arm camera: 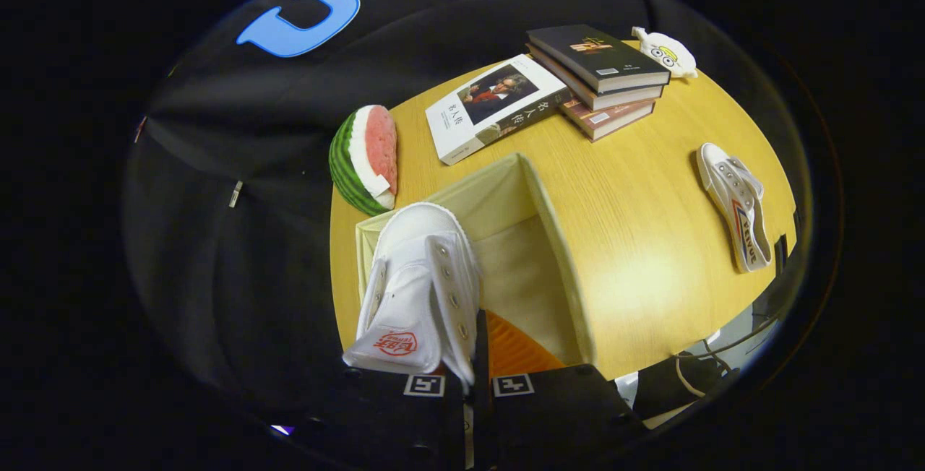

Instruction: Open the storage box then place both shoes into the box .Put the left shoe in first, then the right shoe, with the right side of both shoes facing outward in a uniform manner.

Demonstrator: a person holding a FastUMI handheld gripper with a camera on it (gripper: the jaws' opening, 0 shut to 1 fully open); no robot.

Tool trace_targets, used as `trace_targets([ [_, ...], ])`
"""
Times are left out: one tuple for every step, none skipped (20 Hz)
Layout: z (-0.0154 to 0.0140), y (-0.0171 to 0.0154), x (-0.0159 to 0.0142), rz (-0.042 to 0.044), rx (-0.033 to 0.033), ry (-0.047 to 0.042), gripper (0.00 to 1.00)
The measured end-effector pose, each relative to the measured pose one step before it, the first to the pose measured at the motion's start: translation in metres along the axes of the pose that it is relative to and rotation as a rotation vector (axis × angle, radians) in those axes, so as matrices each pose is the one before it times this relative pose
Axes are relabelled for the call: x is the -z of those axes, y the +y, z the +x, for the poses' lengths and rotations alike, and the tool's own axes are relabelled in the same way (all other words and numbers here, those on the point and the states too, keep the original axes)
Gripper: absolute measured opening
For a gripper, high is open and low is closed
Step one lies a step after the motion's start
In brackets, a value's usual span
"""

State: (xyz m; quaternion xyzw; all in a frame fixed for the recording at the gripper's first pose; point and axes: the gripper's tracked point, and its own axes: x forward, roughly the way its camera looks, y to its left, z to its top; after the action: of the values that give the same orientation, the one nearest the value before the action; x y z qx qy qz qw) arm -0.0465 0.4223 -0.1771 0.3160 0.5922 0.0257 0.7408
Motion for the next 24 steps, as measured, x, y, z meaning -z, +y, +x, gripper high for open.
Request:
trace_targets([
  [0.00586,0.00416,0.00149,-0.00166,-0.00332,-0.00008,0.10],
  [0.00433,0.01106,0.00146,0.00309,-0.03662,-0.00106,0.11],
  [0.00449,0.01141,0.00453,0.01236,-0.04596,0.00330,0.31],
  [-0.00603,0.01031,-0.00471,0.00298,-0.03473,-0.00093,0.51],
  [-0.00421,0.00662,-0.00545,-0.00552,-0.02556,-0.01332,0.70],
  [-0.00485,0.00178,-0.00428,-0.00862,-0.01196,-0.00911,0.90],
  [-0.00662,0.00029,-0.00363,-0.00719,-0.01100,-0.00794,0.99],
  [-0.00928,-0.00033,-0.00305,-0.00219,-0.01281,-0.00868,0.99],
  [-0.00839,-0.00088,-0.00478,0.00307,-0.01276,-0.01218,0.99],
  [-0.00916,-0.00368,-0.00453,-0.00053,-0.00797,-0.00852,0.99],
  [-0.00972,-0.00490,-0.00548,0.00179,-0.00583,-0.01007,0.99],
  [-0.01102,-0.00480,-0.00462,0.00256,-0.00795,-0.00803,0.99],
  [-0.01056,-0.00609,-0.00597,0.00001,-0.00600,-0.00974,0.99],
  [-0.01196,-0.00791,-0.00567,-0.00563,-0.00215,-0.01342,0.99],
  [-0.01093,-0.00971,-0.00675,-0.01291,-0.00010,-0.01061,0.99],
  [-0.01188,-0.01093,-0.00583,-0.01730,0.00357,-0.01126,0.99],
  [-0.01126,-0.01352,-0.00735,-0.01969,0.00565,-0.01112,0.99],
  [-0.01045,-0.01534,-0.00675,-0.01951,0.01050,-0.01484,0.99],
  [-0.00998,-0.01803,-0.00554,-0.01601,0.01419,-0.00984,0.99],
  [-0.00849,-0.01587,-0.00340,-0.01587,0.01264,-0.00384,0.99],
  [-0.00973,-0.01924,-0.00368,-0.01824,0.01140,-0.00527,0.99],
  [-0.00779,-0.01712,-0.00471,-0.01789,0.01034,-0.01729,0.99],
  [-0.00743,-0.01871,-0.00642,-0.01754,0.00301,-0.02260,0.99],
  [-0.00703,-0.02069,-0.00068,-0.01794,0.01370,-0.01226,0.99],
])
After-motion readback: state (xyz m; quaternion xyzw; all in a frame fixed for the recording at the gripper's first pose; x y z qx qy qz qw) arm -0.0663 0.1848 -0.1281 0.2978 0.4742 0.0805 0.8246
